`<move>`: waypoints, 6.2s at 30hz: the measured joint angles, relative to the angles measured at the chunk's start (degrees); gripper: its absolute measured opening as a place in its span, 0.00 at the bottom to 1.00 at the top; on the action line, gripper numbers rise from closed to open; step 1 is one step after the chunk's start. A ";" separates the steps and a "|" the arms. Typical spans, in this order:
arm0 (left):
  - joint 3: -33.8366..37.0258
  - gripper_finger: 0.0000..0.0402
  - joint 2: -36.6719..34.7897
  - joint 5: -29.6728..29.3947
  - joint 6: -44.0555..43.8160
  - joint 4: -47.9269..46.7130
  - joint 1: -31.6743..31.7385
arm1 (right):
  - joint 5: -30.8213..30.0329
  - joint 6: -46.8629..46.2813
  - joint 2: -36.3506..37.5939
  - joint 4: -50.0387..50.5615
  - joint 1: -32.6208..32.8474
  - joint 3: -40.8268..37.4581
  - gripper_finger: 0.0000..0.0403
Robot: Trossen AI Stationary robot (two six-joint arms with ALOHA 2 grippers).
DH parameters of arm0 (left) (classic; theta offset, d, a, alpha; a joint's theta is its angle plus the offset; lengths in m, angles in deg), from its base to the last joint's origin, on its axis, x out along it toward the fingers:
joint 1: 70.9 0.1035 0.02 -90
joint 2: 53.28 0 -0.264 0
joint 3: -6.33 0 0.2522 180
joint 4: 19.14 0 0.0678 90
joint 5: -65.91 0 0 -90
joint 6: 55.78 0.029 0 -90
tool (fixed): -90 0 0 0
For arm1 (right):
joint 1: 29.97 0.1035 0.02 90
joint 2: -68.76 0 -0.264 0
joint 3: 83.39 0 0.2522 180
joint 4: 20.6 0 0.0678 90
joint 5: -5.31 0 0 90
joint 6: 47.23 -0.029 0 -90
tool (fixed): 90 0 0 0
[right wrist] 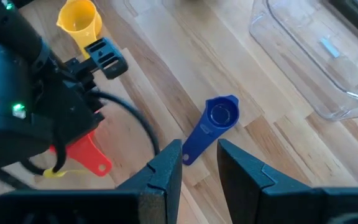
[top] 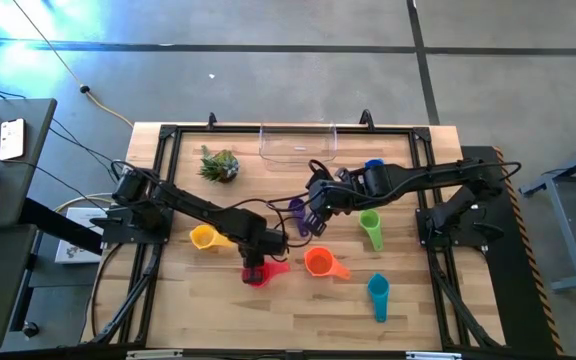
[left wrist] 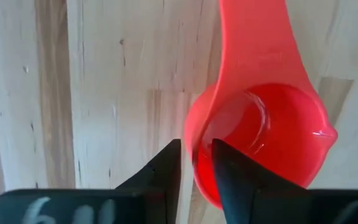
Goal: Nest measuring cups in basket
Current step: Stack the red measuring cup on top of the orange measuring cup
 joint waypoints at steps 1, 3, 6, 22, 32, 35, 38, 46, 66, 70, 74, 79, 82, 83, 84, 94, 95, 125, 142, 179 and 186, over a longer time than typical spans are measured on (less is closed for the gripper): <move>0.02 0.22 -0.18 0.23 -0.10 -0.26 0.26 | 0.38 0.04 0.00 -0.01 0.00 0.00 0.23; 0.02 0.23 -0.78 0.22 -0.40 -1.21 0.76 | 0.80 -0.01 0.00 0.01 0.00 0.00 0.23; 0.02 0.23 -2.24 0.20 -0.70 -2.36 1.63 | 0.80 -0.01 0.00 -0.25 0.00 0.00 0.23; 0.04 0.21 -18.35 -9.08 -5.77 -20.01 3.52 | 1.34 0.10 -0.02 -9.36 0.00 0.00 0.23; 0.04 0.21 -30.79 -11.60 -10.37 -26.17 3.52 | 7.14 2.60 -1.56 -19.23 0.18 -0.02 0.23; 0.04 0.21 -33.95 -12.04 -11.66 -27.79 3.52 | 7.96 4.84 -2.95 -23.52 0.39 -0.07 0.24; 0.02 0.21 -36.86 -13.61 -12.94 -30.32 3.39 | 8.59 6.23 -4.20 -27.22 0.48 -0.07 0.29; 0.04 0.21 -44.01 -15.00 -16.41 -33.16 3.39 | 11.38 18.26 -8.71 -35.49 0.98 -0.09 0.37; 0.04 0.21 -50.00 -19.46 -19.28 -32.88 3.39 | 16.75 21.07 -24.17 -40.47 0.98 -0.11 0.36; 0.04 0.21 -49.97 -19.64 -19.28 -32.86 3.39 | 19.36 20.66 -26.68 -41.36 0.98 -0.11 0.36; 0.04 0.21 -49.96 -19.66 -19.28 -32.86 3.41 | 21.67 19.93 -29.11 -43.36 1.24 -0.11 0.36; 0.04 0.21 -49.96 -19.65 -19.28 -32.84 3.41 | 22.74 19.64 -30.86 -43.81 2.20 -0.11 0.36; 0.04 0.21 -49.96 -19.67 -19.28 -32.85 3.41 | 23.05 19.70 -31.43 -43.81 2.62 -0.09 0.36; 0.04 0.21 -49.96 -19.84 -19.30 -32.84 3.41 | 23.08 19.71 -31.61 -43.71 2.74 -0.09 0.36; 0.04 0.21 -49.96 -20.10 -19.30 -32.84 3.41 | 23.05 19.71 -31.70 -43.22 2.82 -0.09 0.36; 0.04 0.21 -49.96 -21.15 -19.32 -32.82 3.41 | 20.96 19.60 -32.24 -40.90 2.61 -0.09 0.36; 0.04 0.21 -49.96 -21.15 -19.32 -32.82 3.41 | 20.96 19.58 -32.24 -40.89 2.60 -0.09 0.35; 0.04 0.21 -49.96 -22.64 -19.19 -32.86 3.41 | 21.14 4.23 -29.04 -37.84 2.32 -0.07 0.01; 0.04 0.21 -49.96 -22.69 -19.17 -32.89 3.40 | 1.50 -20.29 -14.26 -12.58 4.99 -0.04 0.00; 0.04 0.21 -49.95 -24.15 -20.83 -31.50 3.47 | -4.18 -41.07 -8.74 2.85 17.67 -9.76 0.00; 0.04 0.21 -49.94 -24.15 -21.93 -31.50 3.45 | -5.35 -40.51 -8.68 -1.29 17.75 -14.39 0.00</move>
